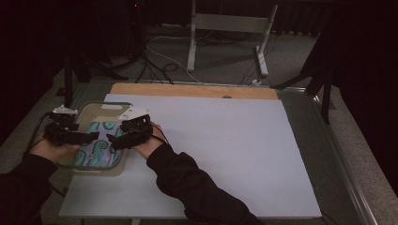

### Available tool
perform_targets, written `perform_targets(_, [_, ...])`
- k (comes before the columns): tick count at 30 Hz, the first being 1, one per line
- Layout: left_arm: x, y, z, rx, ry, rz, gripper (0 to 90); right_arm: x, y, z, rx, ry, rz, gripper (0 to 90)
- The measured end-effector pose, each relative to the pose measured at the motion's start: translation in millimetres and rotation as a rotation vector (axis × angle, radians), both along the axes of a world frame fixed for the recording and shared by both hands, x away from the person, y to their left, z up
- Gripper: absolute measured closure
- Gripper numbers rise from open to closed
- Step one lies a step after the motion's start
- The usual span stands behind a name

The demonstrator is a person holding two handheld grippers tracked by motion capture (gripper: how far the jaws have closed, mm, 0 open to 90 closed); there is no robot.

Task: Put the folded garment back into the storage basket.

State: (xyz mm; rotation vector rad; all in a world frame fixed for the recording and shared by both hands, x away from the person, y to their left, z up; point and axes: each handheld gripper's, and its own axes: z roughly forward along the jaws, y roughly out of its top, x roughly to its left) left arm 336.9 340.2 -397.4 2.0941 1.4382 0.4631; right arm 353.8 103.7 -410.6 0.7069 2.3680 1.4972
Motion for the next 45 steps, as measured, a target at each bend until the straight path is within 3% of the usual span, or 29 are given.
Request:
perform_targets(4, [-0.2, -15.4, 12.6, -0.022, -0.029, -0.023, 11.1, -1.2, -12.5, 3.9, -0.004, -0.015, 0.001, 9.0])
perform_targets(11, [2.7, -37.1, 22.0, -0.031, -0.054, -0.059, 9.1, 0.2, -37.8, 12.4, 0.008, -0.037, -0.009, 9.0])
perform_targets(15, [3.4, -46.0, 25.9, -0.042, -0.061, -0.081, 8.3, 1.3, -49.5, 14.8, 0.004, -0.043, -0.023, 9.0])
perform_targets(18, [2.3, -58.1, 29.2, -0.053, -0.063, -0.123, 0.2, 5.7, -65.9, 16.9, 0.005, -0.038, -0.041, 9.0])
perform_targets(24, [1.8, -76.3, 33.1, -0.075, -0.073, -0.161, 0.1, 6.6, -84.2, 18.8, -0.01, -0.057, -0.052, 9.0])
perform_targets(28, [1.5, -99.0, 35.8, -0.064, -0.084, -0.25, 0.1, 10.0, -101.2, 21.1, -0.009, -0.068, -0.062, 9.0])
perform_targets(35, [1.0, -126.1, 32.3, -0.076, -0.096, -0.323, 0.0, 13.5, -120.8, 20.0, -0.014, -0.06, -0.073, 9.0])
perform_targets(45, [-14.6, -169.6, 28.0, -0.106, -0.126, -0.431, 0.0, 17.1, -154.2, 10.8, -0.078, -0.055, -0.053, 9.1])
